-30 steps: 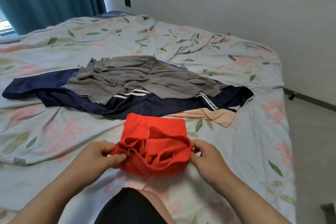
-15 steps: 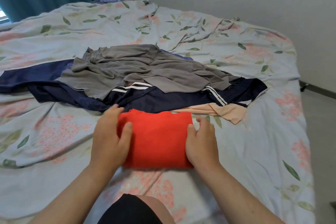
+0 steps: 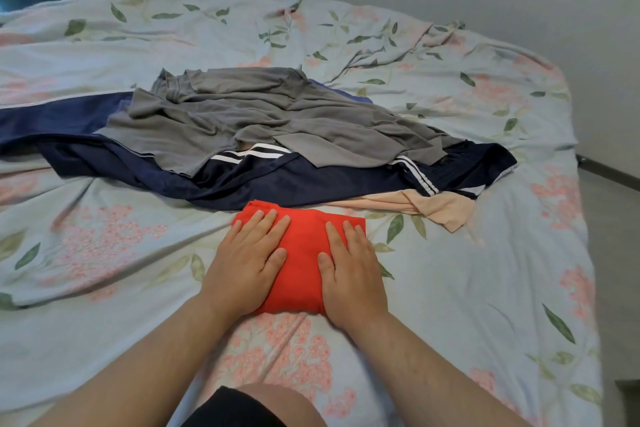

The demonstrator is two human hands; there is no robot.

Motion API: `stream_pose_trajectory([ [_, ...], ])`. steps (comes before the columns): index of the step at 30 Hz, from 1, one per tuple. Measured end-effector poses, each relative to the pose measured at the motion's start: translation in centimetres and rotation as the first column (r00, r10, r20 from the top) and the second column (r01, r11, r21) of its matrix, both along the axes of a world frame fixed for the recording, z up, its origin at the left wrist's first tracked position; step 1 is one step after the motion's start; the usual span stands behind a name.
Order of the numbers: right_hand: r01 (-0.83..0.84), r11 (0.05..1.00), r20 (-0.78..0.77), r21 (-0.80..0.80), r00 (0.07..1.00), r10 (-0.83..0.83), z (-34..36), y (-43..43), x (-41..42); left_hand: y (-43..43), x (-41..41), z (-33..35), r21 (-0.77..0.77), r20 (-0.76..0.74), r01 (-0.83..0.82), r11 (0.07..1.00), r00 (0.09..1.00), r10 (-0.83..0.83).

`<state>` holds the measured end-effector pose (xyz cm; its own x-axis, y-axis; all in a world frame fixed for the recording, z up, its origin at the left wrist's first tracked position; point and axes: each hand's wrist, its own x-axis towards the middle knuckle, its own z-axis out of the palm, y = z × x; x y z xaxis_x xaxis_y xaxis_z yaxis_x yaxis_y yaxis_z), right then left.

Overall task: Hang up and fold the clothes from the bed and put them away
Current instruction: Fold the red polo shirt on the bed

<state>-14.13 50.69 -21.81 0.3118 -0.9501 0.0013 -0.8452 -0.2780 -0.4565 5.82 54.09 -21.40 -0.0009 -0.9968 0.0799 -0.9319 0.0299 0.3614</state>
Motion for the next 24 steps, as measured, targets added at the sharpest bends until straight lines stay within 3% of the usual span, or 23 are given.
stream_pose_trajectory([
  [5, -0.001, 1.0, 0.064, 0.016, 0.998, 0.0, -0.1, 0.0, -0.2, 0.2, 0.0, 0.0, -0.051, -0.082, -0.015, 0.999, 0.997, 0.011],
  [8, 0.003, 0.999, 0.142, 0.044, 0.99, -0.009, 0.3, 0.1, -0.5, 0.5, -0.5, 0.4, -0.072, -0.155, -0.152, 0.986, 0.978, 0.139],
  [10, 0.07, 0.993, 0.251, 0.099, 0.964, -0.093, 0.9, 0.5, -0.7, 1.1, -0.8, 1.0, -0.031, -0.243, -0.331, 0.943, 0.918, 0.314],
  [12, 0.226, 0.956, 0.351, 0.185, 0.894, -0.28, 1.8, 1.1, -0.8, 1.7, -1.4, 1.7, 0.022, -0.352, -0.464, 0.886, 0.825, 0.441],
  [15, 0.39, 0.864, 0.392, 0.317, 0.776, -0.494, 2.9, 2.2, -0.6, 2.4, -1.6, 2.6, 0.168, -0.503, -0.561, 0.81, 0.658, 0.56],
  [18, 0.314, 0.778, 0.463, 0.544, 0.661, -0.59, 4.1, 2.6, -1.0, 2.4, -0.9, 4.1, 0.437, -0.522, -0.494, 0.752, 0.541, 0.659],
  [21, 0.099, 0.629, 0.532, 0.771, 0.443, -0.721, 5.2, 1.9, -2.5, 2.4, -0.1, 5.7, 0.66, -0.652, -0.237, 0.713, 0.289, 0.701],
  [24, 0.02, 0.648, 0.584, 0.762, 0.412, -0.7, 6.6, 1.8, -5.6, 2.7, -1.8, 7.8, 0.631, -0.747, -0.061, 0.773, 0.222, 0.627],
])
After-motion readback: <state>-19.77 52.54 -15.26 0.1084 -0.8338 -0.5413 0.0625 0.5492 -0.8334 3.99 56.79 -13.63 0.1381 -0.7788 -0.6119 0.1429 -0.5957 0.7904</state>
